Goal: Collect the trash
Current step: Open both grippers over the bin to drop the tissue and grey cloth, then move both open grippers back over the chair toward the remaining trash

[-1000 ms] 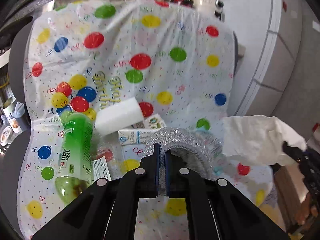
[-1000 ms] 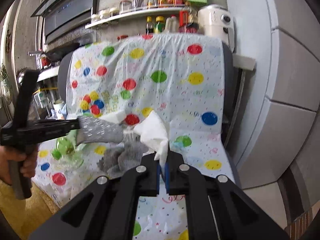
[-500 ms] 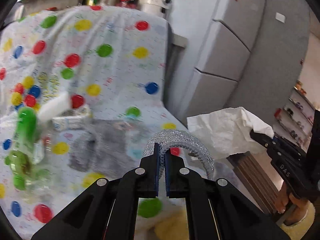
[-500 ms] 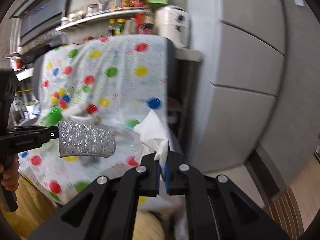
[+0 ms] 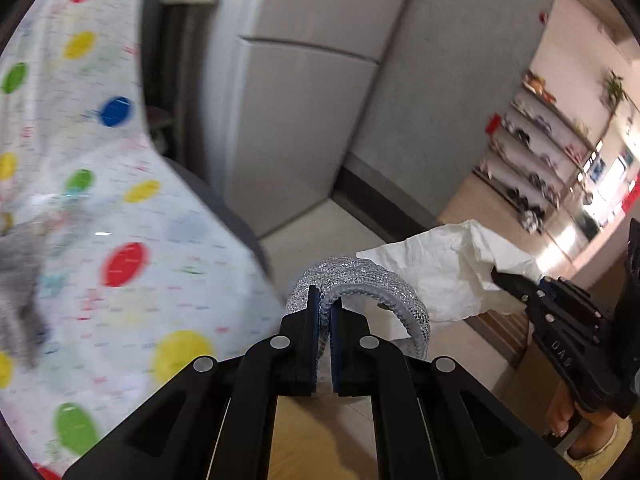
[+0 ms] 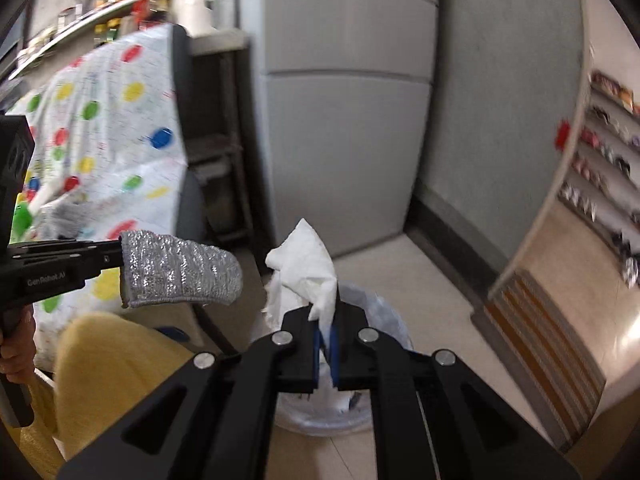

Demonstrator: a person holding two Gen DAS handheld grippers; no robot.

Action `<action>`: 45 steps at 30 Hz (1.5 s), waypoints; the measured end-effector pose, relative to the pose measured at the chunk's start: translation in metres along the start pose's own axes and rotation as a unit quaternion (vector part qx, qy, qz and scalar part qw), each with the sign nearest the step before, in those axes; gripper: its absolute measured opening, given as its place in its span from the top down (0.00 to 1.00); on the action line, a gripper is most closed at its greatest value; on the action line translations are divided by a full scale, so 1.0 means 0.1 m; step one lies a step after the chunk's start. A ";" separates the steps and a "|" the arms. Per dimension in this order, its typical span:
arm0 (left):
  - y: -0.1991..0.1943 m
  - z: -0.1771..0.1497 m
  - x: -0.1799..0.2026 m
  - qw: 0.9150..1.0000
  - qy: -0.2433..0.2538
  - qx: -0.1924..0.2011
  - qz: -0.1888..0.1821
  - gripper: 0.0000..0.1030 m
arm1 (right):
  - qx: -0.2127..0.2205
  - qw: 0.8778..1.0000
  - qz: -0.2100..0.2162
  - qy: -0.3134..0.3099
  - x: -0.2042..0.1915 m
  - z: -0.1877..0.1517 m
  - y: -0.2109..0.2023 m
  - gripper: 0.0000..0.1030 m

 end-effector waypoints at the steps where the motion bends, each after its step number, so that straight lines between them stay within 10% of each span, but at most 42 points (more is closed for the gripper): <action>1: 0.13 0.00 0.05 1.000 0.002 -0.010 -0.006 0.95 | -0.009 1.000 0.000 0.006 0.05 -0.04 0.08 0.96; 13: 0.99 -0.02 0.18 0.997 0.007 -0.081 -0.004 0.87 | -0.072 0.996 0.021 0.057 0.44 -0.27 0.84 0.96; 17: 1.09 0.03 0.21 0.996 0.000 -0.091 -0.011 0.60 | -0.084 0.993 0.038 0.078 0.48 -0.25 0.95 0.96; 22: 1.05 0.07 0.22 0.997 -0.003 -0.077 -0.009 0.52 | -0.094 0.991 0.041 0.089 0.51 -0.25 0.96 0.69; 33: 0.14 0.14 -0.16 0.999 -0.012 0.004 0.042 0.52 | -0.027 0.998 0.036 0.054 0.17 0.12 0.25 0.61; 45: -1.26 -0.39 -1.22 0.980 -0.072 0.048 0.182 0.44 | 0.026 0.981 0.177 -0.073 -1.64 0.67 -0.16 0.61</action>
Point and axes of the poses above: each gripper's, at about its wrist camera, not at the fingertips, and y roughly the way its jaws point, x to its right, z to its top, the point moved 4 cm from there along y, roughly the way its jaws point, and after that the axes turned 1 degree about y, right-handed, at the moved point
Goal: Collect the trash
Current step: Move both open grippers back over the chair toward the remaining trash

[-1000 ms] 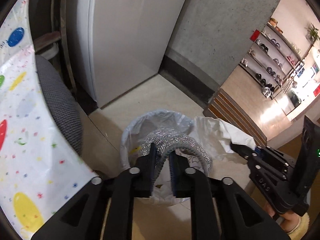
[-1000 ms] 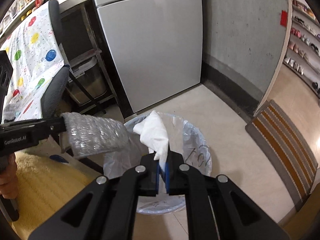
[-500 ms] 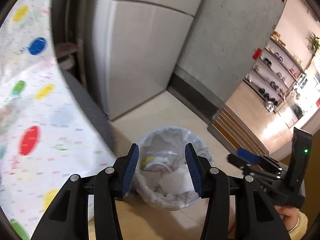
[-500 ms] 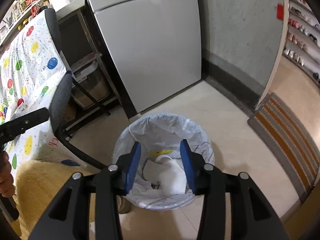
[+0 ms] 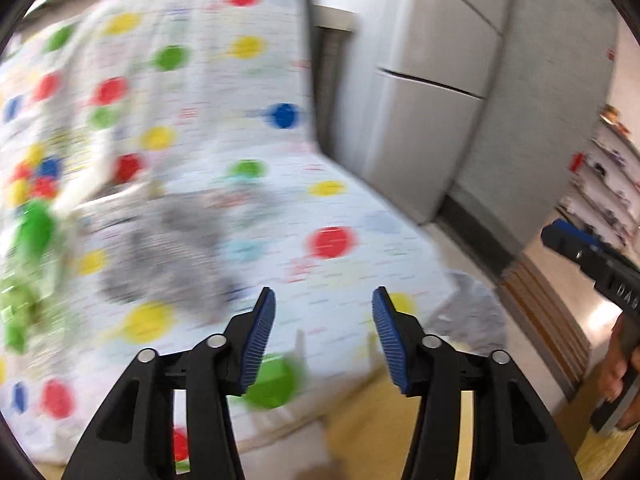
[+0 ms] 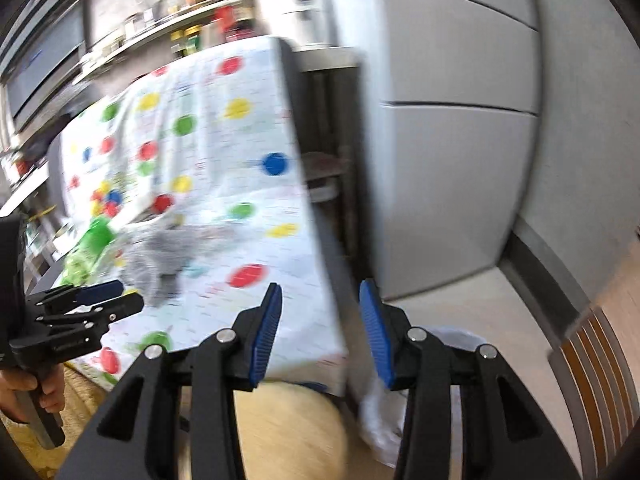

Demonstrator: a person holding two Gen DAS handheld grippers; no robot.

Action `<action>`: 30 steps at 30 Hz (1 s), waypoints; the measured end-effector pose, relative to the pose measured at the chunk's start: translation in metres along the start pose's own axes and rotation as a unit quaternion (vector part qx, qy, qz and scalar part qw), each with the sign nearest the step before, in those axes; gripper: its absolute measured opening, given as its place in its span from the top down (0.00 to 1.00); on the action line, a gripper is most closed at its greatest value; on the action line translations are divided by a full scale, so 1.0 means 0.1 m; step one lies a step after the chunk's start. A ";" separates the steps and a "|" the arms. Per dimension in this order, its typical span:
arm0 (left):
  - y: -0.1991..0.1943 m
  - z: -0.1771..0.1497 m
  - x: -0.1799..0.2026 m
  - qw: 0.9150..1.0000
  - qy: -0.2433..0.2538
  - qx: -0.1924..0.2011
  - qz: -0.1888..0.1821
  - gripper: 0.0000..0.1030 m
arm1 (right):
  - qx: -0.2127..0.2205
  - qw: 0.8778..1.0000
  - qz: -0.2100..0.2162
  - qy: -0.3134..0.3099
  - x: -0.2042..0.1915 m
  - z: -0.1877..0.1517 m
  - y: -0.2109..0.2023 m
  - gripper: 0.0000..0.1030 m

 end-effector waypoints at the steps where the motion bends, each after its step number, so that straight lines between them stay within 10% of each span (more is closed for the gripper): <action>1: -0.08 -0.03 -0.18 1.000 -0.009 0.004 0.018 0.43 | -0.005 1.000 0.008 -0.009 -0.12 0.04 0.07 0.61; 13: -0.34 -0.15 -1.59 0.986 -0.098 -0.001 0.135 0.43 | -0.086 0.993 0.052 -0.064 -0.83 0.32 1.30 0.50; 30: 0.36 0.26 -1.69 0.983 -0.085 -0.033 0.160 0.43 | -0.162 0.982 0.088 -0.043 -0.72 0.52 2.52 0.53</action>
Point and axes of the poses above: each gripper's, at about its wrist camera, not at the fingertips, and y roughly the way its jaws point, x to its right, z to its top, the point moved 4 cm from there along y, roughly the way its jaws point, and after that the axes turned 1 degree about y, right-handed, at the moved point
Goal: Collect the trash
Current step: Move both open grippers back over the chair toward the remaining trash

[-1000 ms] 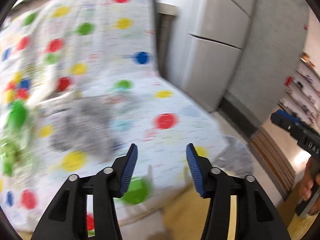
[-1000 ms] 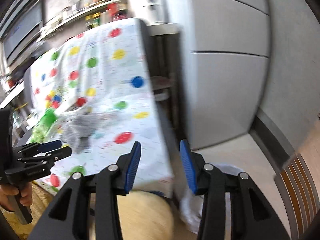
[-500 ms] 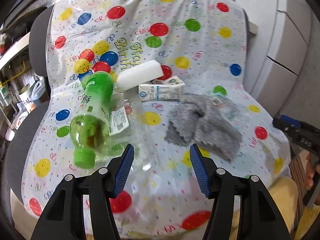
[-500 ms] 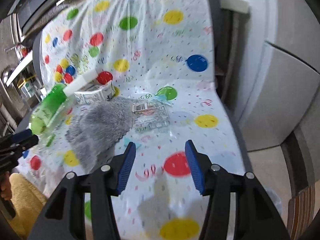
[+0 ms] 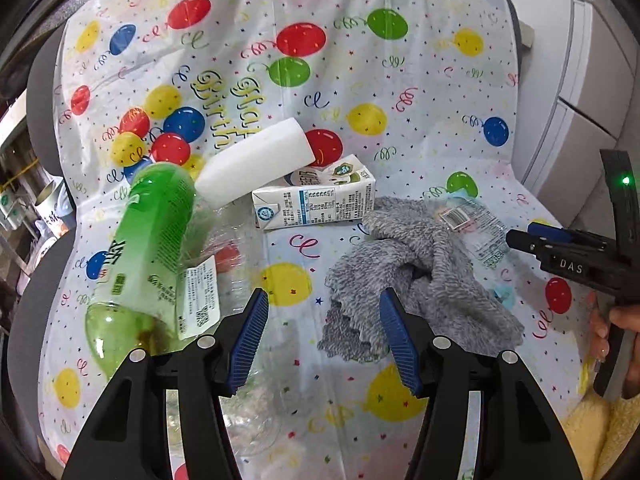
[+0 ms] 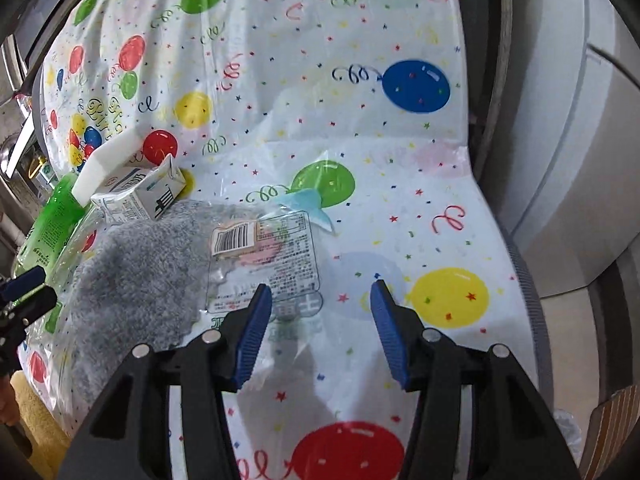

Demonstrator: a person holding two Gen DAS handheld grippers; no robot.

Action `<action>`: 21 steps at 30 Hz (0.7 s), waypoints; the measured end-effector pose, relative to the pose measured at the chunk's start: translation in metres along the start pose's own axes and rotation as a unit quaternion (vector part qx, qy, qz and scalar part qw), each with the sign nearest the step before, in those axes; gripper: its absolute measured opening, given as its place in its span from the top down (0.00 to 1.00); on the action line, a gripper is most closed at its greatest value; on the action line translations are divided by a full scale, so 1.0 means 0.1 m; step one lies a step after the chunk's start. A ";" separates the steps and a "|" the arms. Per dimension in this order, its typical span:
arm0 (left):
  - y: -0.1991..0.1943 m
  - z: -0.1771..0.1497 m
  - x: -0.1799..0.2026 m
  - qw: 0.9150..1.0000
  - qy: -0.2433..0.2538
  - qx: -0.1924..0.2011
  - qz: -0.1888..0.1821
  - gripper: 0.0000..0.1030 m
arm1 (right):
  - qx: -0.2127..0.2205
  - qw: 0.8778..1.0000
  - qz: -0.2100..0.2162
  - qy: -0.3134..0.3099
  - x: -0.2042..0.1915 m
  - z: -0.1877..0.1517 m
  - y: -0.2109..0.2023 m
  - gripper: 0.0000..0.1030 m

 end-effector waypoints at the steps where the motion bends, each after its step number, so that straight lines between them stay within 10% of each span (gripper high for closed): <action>1: 0.02 0.00 0.01 1.000 0.001 -0.002 0.001 0.43 | -0.002 1.000 0.003 0.002 0.00 -0.01 0.01 0.55; 11: 0.06 -0.07 0.06 1.000 0.009 -0.012 -0.001 0.43 | -0.017 0.995 0.094 0.005 -0.27 -0.16 -0.13 0.69; 21: 0.05 -0.09 0.07 1.000 0.011 -0.016 0.000 0.43 | 0.005 0.999 0.047 0.008 -0.35 -0.06 0.12 0.67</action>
Point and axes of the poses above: each gripper's, at about its wrist camera, not at the fingertips, and y roughly the way its jaws point, x to its right, z to its top, the point moved 4 cm from there along y, roughly the way its jaws point, and after that the axes turned 1 degree about y, right-handed, at the moved point
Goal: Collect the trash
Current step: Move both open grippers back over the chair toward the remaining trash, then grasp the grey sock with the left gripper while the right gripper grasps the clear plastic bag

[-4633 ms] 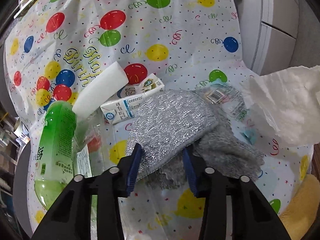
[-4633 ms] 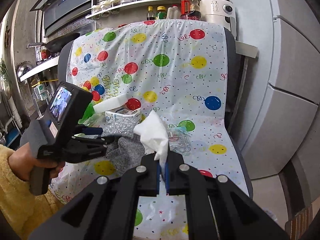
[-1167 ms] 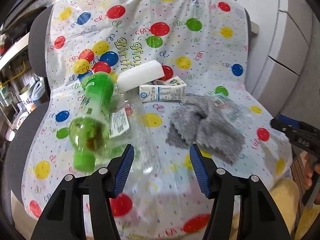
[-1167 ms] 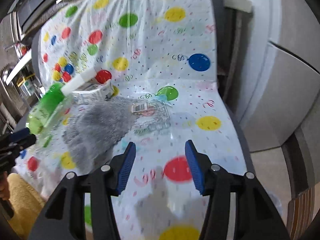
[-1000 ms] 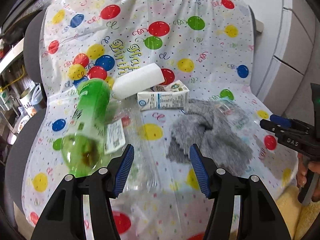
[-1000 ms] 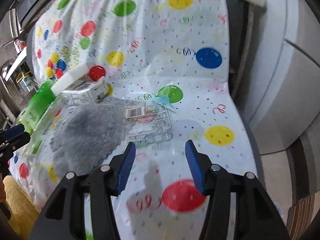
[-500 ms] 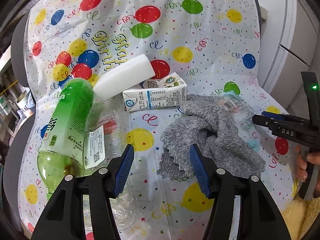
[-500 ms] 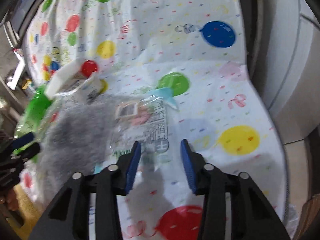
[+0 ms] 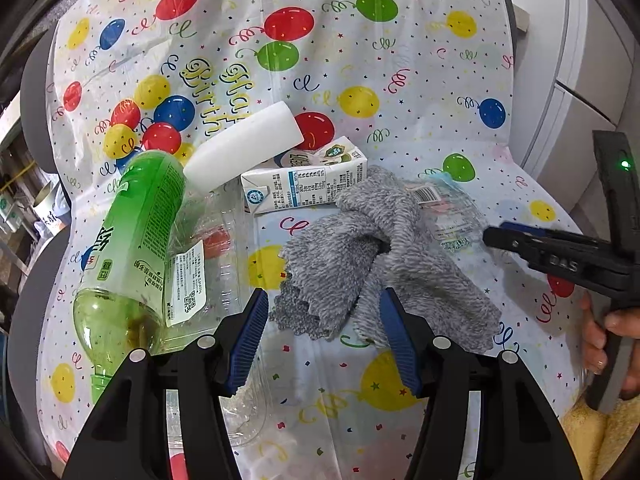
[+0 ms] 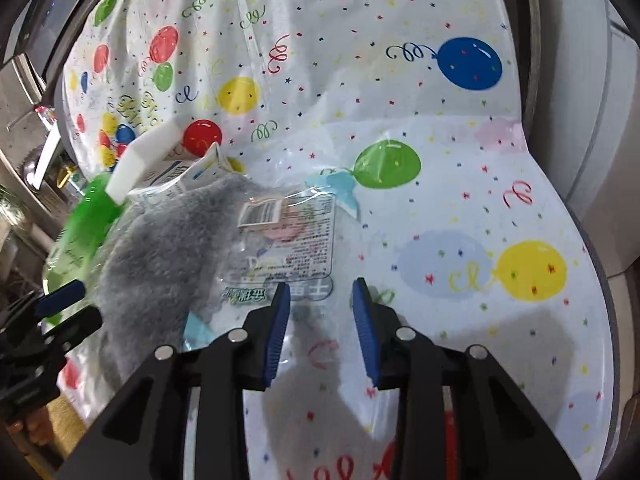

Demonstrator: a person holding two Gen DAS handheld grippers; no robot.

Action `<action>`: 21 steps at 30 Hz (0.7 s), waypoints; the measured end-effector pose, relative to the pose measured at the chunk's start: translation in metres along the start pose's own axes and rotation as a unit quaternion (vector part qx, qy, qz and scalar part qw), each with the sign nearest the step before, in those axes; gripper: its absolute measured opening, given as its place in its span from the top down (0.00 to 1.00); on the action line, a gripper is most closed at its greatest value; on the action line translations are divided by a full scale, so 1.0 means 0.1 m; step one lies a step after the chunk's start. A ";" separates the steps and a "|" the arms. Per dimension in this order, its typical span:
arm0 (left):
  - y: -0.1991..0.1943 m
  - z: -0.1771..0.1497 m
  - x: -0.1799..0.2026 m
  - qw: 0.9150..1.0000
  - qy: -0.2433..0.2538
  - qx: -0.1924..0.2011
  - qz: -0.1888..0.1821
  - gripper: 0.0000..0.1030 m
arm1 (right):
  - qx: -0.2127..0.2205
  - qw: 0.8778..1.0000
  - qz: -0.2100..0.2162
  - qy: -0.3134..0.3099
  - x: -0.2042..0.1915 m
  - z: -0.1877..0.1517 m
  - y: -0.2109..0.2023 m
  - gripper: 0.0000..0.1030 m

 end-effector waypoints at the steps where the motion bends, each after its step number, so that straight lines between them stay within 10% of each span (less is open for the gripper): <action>1: 0.01 0.00 0.00 1.000 0.001 -0.002 -0.001 0.43 | -0.002 1.000 0.006 0.000 -0.01 0.01 0.02 0.67; 11: 0.10 -0.04 0.02 1.000 0.009 -0.011 0.003 0.43 | 0.002 0.984 0.177 0.031 -0.23 0.05 -0.21 0.76; 21: 0.01 -0.05 -0.02 1.000 0.009 -0.006 0.000 0.43 | 0.048 0.997 0.052 0.013 -0.38 0.23 -0.31 0.98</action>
Point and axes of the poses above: each gripper's, at about its wrist camera, not at the fingertips, and y roughly the way its jaws point, x to its right, z to its top, the point moved 4 cm from there along y, roughly the way its jaws point, and after that the axes turned 1 degree about y, right-handed, at the moved point
